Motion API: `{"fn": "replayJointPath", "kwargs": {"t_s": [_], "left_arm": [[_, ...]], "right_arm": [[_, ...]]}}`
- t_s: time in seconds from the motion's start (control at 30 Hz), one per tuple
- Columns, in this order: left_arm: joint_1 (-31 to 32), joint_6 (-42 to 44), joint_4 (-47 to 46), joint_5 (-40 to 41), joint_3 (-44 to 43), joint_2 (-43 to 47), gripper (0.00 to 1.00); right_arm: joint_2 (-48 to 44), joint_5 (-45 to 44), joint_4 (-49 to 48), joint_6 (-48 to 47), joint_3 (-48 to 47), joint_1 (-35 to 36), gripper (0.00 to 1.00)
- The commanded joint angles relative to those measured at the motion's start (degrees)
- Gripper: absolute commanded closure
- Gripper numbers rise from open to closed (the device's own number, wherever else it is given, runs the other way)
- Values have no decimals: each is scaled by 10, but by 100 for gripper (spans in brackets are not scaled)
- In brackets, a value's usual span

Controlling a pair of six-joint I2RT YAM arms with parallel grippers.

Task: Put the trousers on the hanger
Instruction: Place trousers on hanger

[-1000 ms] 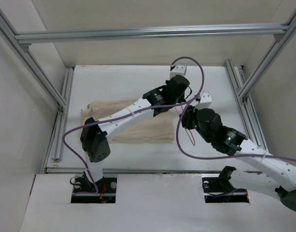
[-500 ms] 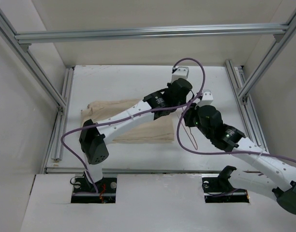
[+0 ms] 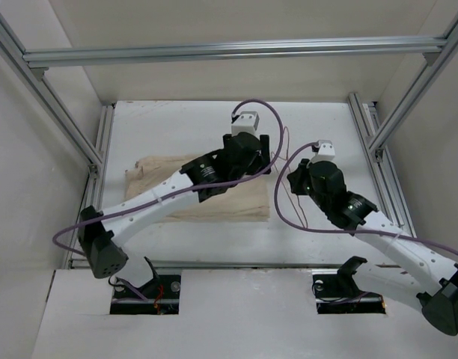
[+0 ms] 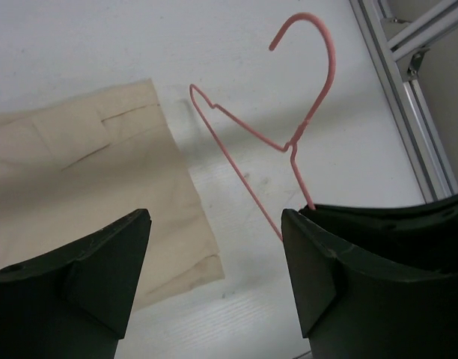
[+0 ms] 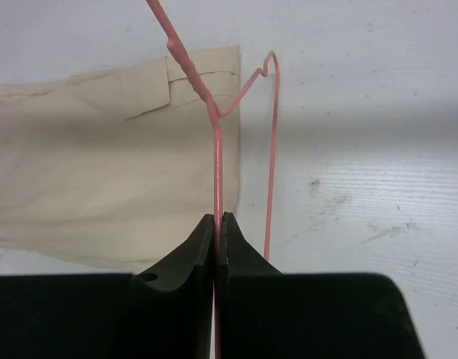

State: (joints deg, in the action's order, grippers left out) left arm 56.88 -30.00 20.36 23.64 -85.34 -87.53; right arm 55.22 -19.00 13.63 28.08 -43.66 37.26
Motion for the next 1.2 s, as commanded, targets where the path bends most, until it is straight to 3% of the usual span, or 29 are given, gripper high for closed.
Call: {"fn": "replayJointPath", "kwargs": {"t_s": [0.0, 0.1, 0.3, 0.63, 1.17], "left_arm": [[-5, -33, -11, 14, 47, 59, 39], [-13, -53, 8, 16, 60, 55, 55], [-31, -52, 118, 8, -44, -118, 67], [-40, -40, 109, 18, -146, -295, 52], [-41, -76, 77, 28, -167, -382, 43]], "right_arm": [[4, -4, -54, -7, -3, -11, 100], [-6, -14, -55, -12, -4, -32, 100], [-33, -9, -53, -26, -1, -54, 100], [-97, -4, -52, 0, 55, -56, 100], [-126, -29, -69, 58, 116, -50, 100]]}}
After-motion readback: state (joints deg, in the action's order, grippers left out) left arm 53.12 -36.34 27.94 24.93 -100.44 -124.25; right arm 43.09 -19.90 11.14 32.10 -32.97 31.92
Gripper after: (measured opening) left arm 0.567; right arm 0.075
